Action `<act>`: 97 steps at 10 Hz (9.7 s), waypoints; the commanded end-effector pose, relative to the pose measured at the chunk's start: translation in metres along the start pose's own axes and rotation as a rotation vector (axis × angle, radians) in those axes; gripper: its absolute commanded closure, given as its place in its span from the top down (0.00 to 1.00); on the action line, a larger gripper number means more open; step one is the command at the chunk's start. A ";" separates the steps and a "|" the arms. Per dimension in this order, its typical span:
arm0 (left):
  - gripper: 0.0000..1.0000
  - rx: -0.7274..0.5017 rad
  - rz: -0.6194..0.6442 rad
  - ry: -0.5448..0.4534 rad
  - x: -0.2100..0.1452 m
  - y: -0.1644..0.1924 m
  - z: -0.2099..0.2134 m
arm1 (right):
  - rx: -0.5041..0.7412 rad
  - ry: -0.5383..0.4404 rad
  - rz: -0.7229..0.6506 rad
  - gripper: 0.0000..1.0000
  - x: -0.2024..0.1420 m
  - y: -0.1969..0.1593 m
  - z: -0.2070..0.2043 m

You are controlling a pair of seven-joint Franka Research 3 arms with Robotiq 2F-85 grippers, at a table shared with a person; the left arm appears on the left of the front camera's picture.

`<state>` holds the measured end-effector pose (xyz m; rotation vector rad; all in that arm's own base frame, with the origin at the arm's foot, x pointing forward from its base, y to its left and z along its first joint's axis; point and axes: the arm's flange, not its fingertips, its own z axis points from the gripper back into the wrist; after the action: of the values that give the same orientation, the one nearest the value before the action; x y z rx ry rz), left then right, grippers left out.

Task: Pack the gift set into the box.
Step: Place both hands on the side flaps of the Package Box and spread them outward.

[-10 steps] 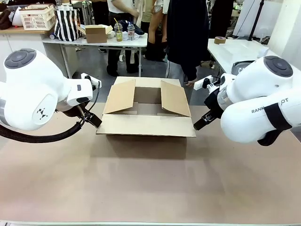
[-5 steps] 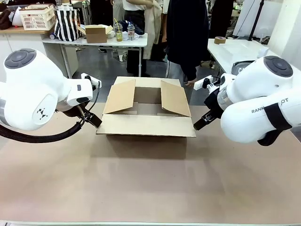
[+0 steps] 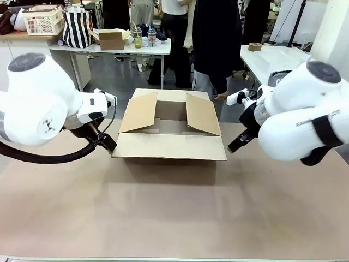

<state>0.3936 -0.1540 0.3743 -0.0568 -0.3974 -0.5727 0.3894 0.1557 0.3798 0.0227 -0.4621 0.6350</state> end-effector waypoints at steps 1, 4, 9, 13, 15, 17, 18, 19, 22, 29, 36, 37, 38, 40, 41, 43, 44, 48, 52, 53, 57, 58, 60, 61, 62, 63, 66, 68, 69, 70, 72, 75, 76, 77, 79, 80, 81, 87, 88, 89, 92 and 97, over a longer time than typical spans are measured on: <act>1.00 -0.112 0.015 0.120 -0.007 -0.005 0.066 | 0.002 0.158 -0.001 1.00 -0.018 -0.011 0.080; 1.00 -0.097 -0.041 -0.167 -0.031 -0.018 0.133 | -0.173 -0.116 0.061 1.00 -0.050 0.022 0.156; 1.00 -0.084 -0.014 -0.015 -0.008 -0.017 0.123 | -0.132 0.064 0.048 1.00 -0.021 -0.004 0.142; 1.00 -0.796 -0.087 -0.128 -0.013 0.010 0.153 | 0.515 -0.294 -0.379 1.00 -0.044 -0.029 0.166; 1.00 -1.110 -0.048 -0.288 -0.046 0.041 0.154 | 0.962 -0.521 -0.760 1.00 -0.089 -0.069 0.176; 1.00 -1.206 0.141 -0.475 -0.074 0.067 0.139 | 0.954 -0.720 -1.134 1.00 -0.126 -0.095 0.163; 1.00 -1.136 0.220 -0.509 -0.073 0.070 0.136 | 0.493 -0.273 -0.385 1.00 -0.052 -0.066 0.189; 1.00 -1.030 0.004 -0.419 -0.048 0.051 0.166 | 0.493 -0.273 -0.385 1.00 -0.052 -0.066 0.189; 1.00 -1.030 0.004 -0.419 -0.048 0.051 0.166 | 0.493 -0.273 -0.385 1.00 -0.052 -0.066 0.189; 1.00 -0.871 0.064 -0.327 -0.029 0.043 0.176 | 0.493 -0.273 -0.385 1.00 -0.052 -0.066 0.189; 1.00 -0.282 0.309 -0.063 0.101 0.002 0.153 | 0.493 -0.273 -0.385 1.00 -0.052 -0.066 0.189; 1.00 -0.281 0.256 -0.068 0.100 -0.006 0.148 | 0.493 -0.273 -0.385 1.00 -0.052 -0.066 0.189; 1.00 -0.281 0.256 -0.068 0.100 -0.006 0.148 | 0.493 -0.273 -0.385 1.00 -0.052 -0.066 0.189; 1.00 -0.281 0.256 -0.068 0.100 -0.006 0.148 | 0.493 -0.273 -0.385 1.00 -0.052 -0.066 0.189; 1.00 -0.288 0.266 -0.057 0.104 -0.008 0.144 | 0.493 -0.273 -0.385 1.00 -0.052 -0.066 0.189; 1.00 -0.287 0.331 0.011 0.168 -0.008 0.117 | 0.493 -0.273 -0.385 1.00 -0.052 -0.066 0.189; 1.00 -0.250 0.386 0.046 0.203 -0.008 0.100 | 0.493 -0.273 -0.385 1.00 -0.052 -0.066 0.189; 1.00 -0.029 0.527 0.216 0.288 -0.020 0.025 | 0.493 -0.273 -0.385 1.00 -0.052 -0.066 0.189; 1.00 0.203 0.586 0.263 0.296 -0.044 -0.036 | 0.493 -0.273 -0.385 1.00 -0.052 -0.066 0.189; 1.00 0.276 0.598 0.264 0.296 -0.048 -0.043 | 0.493 -0.273 -0.385 1.00 -0.052 -0.066 0.189; 1.00 0.492 0.588 0.300 0.287 -0.055 -0.058 | 0.493 -0.273 -0.385 1.00 -0.052 -0.066 0.189; 1.00 0.504 0.585 0.305 0.286 -0.054 -0.058 | 0.493 -0.273 -0.385 1.00 -0.052 -0.066 0.189; 1.00 0.498 0.595 0.265 0.282 -0.050 -0.041 | 0.493 -0.273 -0.385 1.00 -0.052 -0.066 0.189; 1.00 0.498 0.603 0.244 0.279 -0.049 -0.032 | 0.493 -0.273 -0.385 1.00 -0.052 -0.066 0.189; 1.00 0.509 0.613 0.223 0.277 -0.047 -0.025 | 0.493 -0.273 -0.385 1.00 -0.052 -0.066 0.189; 1.00 0.518 0.624 0.204 0.275 -0.043 -0.017 | 0.493 -0.273 -0.385 1.00 -0.052 -0.066 0.189; 1.00 0.552 0.681 0.236 0.270 -0.023 -0.018 | 0.493 -0.273 -0.385 1.00 -0.052 -0.066 0.189; 1.00 0.561 0.723 0.244 0.262 -0.007 -0.014 | 0.493 -0.273 -0.385 1.00 -0.052 -0.066 0.189; 1.00 0.551 0.743 0.240 0.259 -0.001 -0.007 | 0.493 -0.273 -0.385 1.00 -0.052 -0.066 0.189; 1.00 0.530 0.760 0.235 0.257 0.007 0.000 | 0.493 -0.273 -0.385 1.00 -0.052 -0.066 0.189; 1.00 0.457 0.794 0.238 0.248 0.026 0.010 | 0.493 -0.273 -0.385 1.00 -0.052 -0.066 0.189; 1.00 0.306 0.790 0.273 0.237 0.052 0.013 | 0.493 -0.273 -0.385 1.00 -0.052 -0.066 0.189; 1.00 0.228 0.771 0.289 0.233 0.062 0.013 | 0.493 -0.273 -0.385 1.00 -0.052 -0.066 0.189; 1.00 0.181 0.774 0.288 0.229 0.072 0.015 | 0.493 -0.273 -0.385 1.00 -0.052 -0.066 0.189; 1.00 0.111 0.798 0.263 0.217 0.091 0.026 | 0.493 -0.273 -0.385 1.00 -0.052 -0.066 0.189; 1.00 0.049 0.783 0.254 0.211 0.099 0.030 | 0.493 -0.273 -0.385 1.00 -0.052 -0.066 0.189; 1.00 -0.038 0.760 0.270 0.205 0.106 0.029 | 0.493 -0.273 -0.385 1.00 -0.052 -0.066 0.189; 1.00 -0.308 0.693 0.282 0.164 0.157 0.012 | 0.493 -0.273 -0.385 1.00 -0.052 -0.066 0.189; 1.00 -0.381 0.639 0.282 0.156 0.165 0.013 | 0.493 -0.273 -0.385 1.00 -0.052 -0.066 0.189; 1.00 -0.456 0.600 0.273 0.147 0.175 0.014 | 0.493 -0.273 -0.385 1.00 -0.052 -0.066 0.189; 1.00 -0.632 0.451 0.330 0.129 0.187 0.001 | 0.493 -0.273 -0.385 1.00 -0.052 -0.066 0.189; 1.00 -0.572 0.495 0.280 0.136 0.185 0.006 | 0.493 -0.273 -0.385 1.00 -0.052 -0.066 0.189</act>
<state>0.5988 -0.0669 0.4397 -0.6104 0.0775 -0.2038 0.3099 0.0442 0.5337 0.6372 -0.5252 0.3282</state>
